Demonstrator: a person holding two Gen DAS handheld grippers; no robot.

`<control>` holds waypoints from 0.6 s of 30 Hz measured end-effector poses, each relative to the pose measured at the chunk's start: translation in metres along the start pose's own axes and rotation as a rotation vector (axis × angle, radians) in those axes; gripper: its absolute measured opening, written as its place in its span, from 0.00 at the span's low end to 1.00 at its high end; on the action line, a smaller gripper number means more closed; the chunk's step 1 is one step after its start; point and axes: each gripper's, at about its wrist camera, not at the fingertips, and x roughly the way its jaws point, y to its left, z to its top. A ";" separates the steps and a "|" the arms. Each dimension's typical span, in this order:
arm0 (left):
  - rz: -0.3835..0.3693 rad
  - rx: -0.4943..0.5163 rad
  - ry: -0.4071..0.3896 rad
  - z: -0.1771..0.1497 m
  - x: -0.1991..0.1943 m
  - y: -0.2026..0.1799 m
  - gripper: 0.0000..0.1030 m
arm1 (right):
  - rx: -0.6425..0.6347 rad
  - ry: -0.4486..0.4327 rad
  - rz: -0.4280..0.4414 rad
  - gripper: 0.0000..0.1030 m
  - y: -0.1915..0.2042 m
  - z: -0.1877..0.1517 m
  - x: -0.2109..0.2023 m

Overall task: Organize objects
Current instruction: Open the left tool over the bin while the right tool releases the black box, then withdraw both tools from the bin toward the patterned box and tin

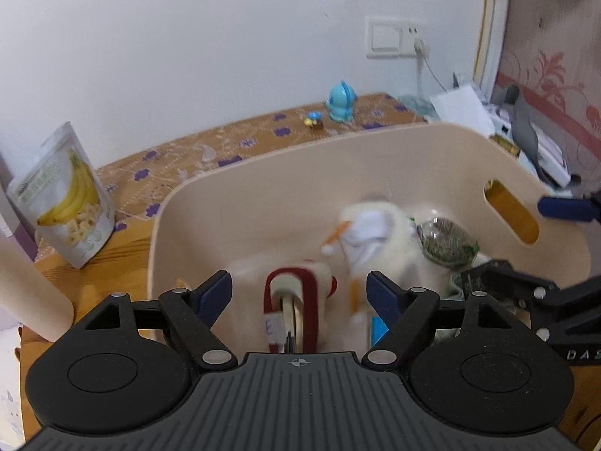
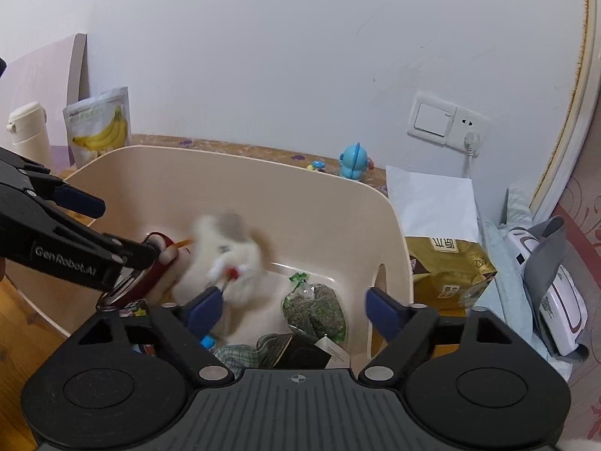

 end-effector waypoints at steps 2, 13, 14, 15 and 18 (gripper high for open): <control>0.003 -0.012 -0.016 0.001 -0.007 0.002 0.81 | 0.003 -0.008 -0.001 0.89 -0.001 -0.001 -0.004; 0.028 -0.066 -0.078 -0.008 -0.044 0.011 0.84 | 0.027 -0.057 -0.002 0.93 -0.005 -0.004 -0.035; 0.034 -0.071 -0.087 -0.010 -0.048 0.011 0.84 | 0.030 -0.062 -0.003 0.94 -0.006 -0.004 -0.038; 0.037 -0.073 -0.099 -0.011 -0.053 0.012 0.84 | 0.033 -0.068 -0.003 0.94 -0.006 -0.004 -0.041; 0.029 -0.075 -0.121 -0.015 -0.067 0.010 0.84 | 0.041 -0.082 -0.006 0.95 -0.008 -0.006 -0.050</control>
